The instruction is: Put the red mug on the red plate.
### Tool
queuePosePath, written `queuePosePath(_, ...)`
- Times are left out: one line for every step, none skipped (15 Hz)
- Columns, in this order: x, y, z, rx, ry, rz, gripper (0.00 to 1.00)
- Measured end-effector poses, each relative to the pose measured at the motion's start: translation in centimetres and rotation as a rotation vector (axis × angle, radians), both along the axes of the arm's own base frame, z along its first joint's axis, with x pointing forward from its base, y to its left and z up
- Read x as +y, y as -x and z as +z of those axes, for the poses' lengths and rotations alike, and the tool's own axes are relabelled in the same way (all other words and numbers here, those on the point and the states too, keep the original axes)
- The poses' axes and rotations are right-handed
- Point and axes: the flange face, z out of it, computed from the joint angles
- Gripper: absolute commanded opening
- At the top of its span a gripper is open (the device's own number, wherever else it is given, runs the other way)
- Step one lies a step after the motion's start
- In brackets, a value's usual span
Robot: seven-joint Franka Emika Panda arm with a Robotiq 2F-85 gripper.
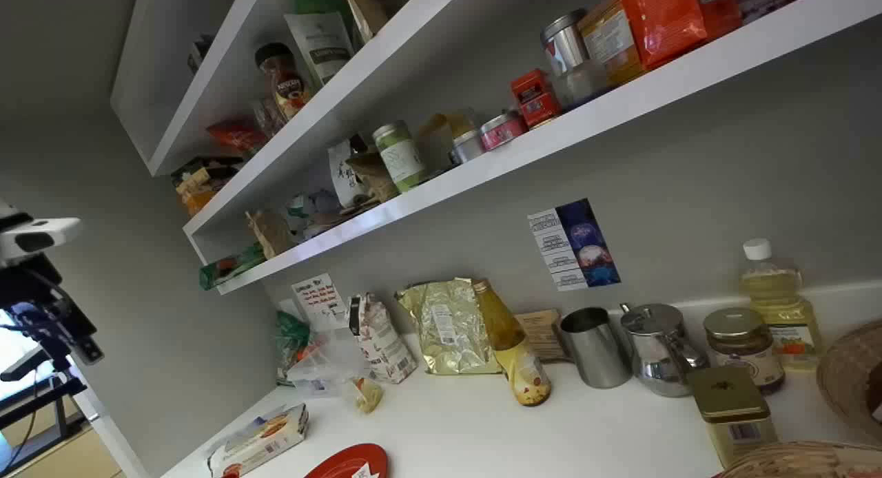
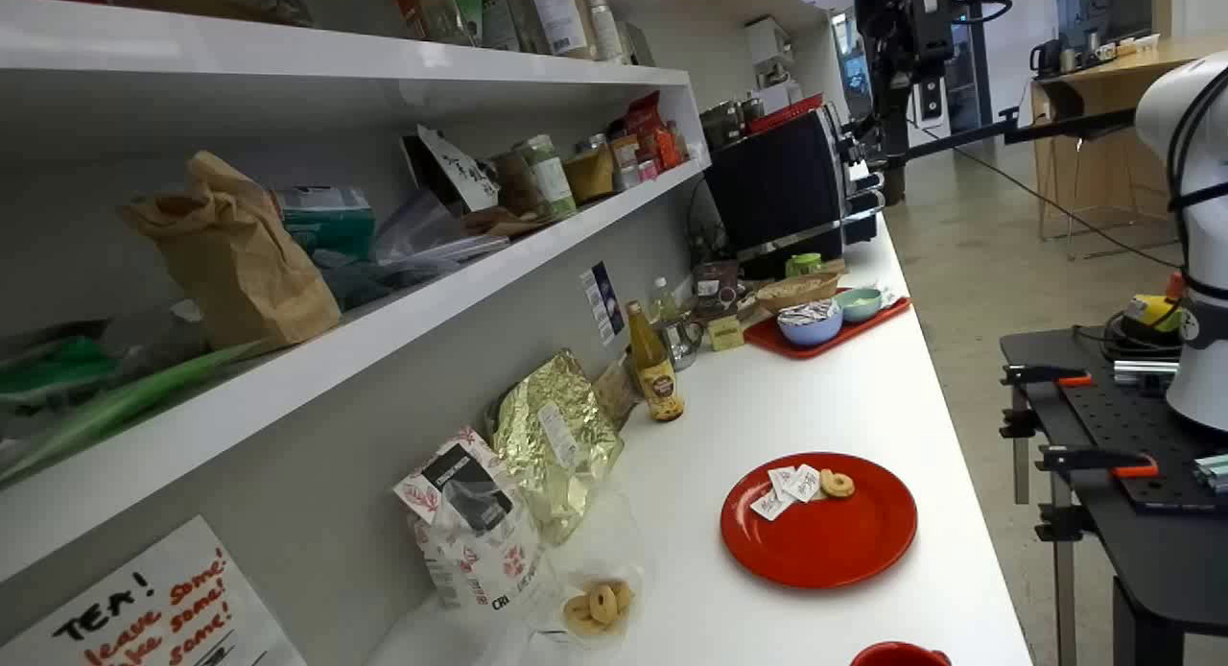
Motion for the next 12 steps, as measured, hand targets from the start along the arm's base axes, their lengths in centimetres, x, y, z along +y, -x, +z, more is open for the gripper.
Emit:
queuePosePath(0.0,0.0,0.01,0.0,0.0,0.0,1.0)
queuePosePath(0.0,0.0,0.01,-0.001,0.0,0.0,1.0)
queuePosePath(0.0,0.0,0.01,-0.001,0.0,0.0,1.0)
queuePosePath(0.0,0.0,0.01,-0.001,0.0,0.0,1.0)
queuePosePath(0.0,0.0,0.01,-0.001,0.0,0.0,1.0)
queuePosePath(0.0,0.0,0.01,-0.001,0.0,0.0,1.0)
queuePosePath(0.0,0.0,0.01,-0.001,0.0,0.0,1.0)
queuePosePath(0.0,0.0,0.01,-0.001,0.0,0.0,1.0)
queuePosePath(0.0,0.0,0.01,-0.001,0.0,0.0,1.0)
queuePosePath(0.05,-0.02,-0.03,0.0,0.002,0.0,1.0)
queuePosePath(0.23,-0.09,-0.16,0.001,0.006,0.002,1.0)
queuePosePath(0.59,-0.25,-0.4,0.001,0.012,0.006,1.0)
